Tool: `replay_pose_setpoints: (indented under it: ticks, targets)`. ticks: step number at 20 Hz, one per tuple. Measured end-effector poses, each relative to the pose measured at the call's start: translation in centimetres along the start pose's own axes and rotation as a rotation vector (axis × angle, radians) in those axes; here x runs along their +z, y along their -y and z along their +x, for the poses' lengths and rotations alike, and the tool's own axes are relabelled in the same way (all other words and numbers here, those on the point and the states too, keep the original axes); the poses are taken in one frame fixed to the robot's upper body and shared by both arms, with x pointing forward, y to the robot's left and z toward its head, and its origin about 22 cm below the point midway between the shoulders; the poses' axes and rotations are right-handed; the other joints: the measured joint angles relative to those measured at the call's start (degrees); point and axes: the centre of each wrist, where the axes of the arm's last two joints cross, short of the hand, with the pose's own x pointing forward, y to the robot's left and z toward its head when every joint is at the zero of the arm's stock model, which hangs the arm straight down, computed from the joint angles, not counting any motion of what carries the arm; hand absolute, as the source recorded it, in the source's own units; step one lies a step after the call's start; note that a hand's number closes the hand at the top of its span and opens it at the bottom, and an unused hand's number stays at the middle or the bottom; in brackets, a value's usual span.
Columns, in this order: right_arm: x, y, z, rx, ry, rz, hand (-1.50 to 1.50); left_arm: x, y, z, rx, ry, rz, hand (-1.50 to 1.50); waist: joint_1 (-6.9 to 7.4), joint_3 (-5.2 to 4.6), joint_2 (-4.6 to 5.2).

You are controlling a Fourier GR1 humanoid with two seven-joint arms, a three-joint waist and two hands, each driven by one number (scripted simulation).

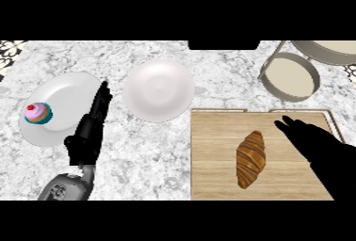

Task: Pick the croissant from the tray and place it in the tiered basket

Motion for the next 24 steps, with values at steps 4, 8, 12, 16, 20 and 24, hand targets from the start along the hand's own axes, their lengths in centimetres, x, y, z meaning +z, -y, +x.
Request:
replay_pose_setpoints:
  ticks: [4,8,12,16,20,24]
  targets:
    - [-0.4,-1.6,-0.2,-0.015,-0.008,0.030,-1.50,0.2,0.0,0.2,0.006,0.004,0.004,0.00,-0.01,0.01,-0.01]
    - [-1.2,-2.0,-0.7,-0.028,-0.006,0.039,-1.50,-0.3,-0.8,0.2,0.003,0.000,0.000,0.00,0.01,0.01,0.00]
    - [-1.9,-2.3,-1.1,-0.034,0.008,0.043,-1.50,-0.6,-0.1,0.3,0.001,0.000,0.004,0.00,-0.01,0.01,0.00]
    - [-2.5,-2.9,-1.0,-0.037,0.021,0.054,-1.50,-0.7,0.5,-0.1,0.005,0.002,0.004,0.00,-0.03,0.01,0.01]
    - [-3.0,-3.4,-1.2,-0.047,0.020,0.069,-1.50,-0.6,0.3,0.4,0.008,-0.001,0.001,0.00,0.01,0.02,0.00]
    - [-3.8,-4.0,-0.5,-0.051,0.016,0.085,-1.50,-0.7,-0.1,0.4,0.004,0.004,0.002,0.00,0.05,0.01,0.00]
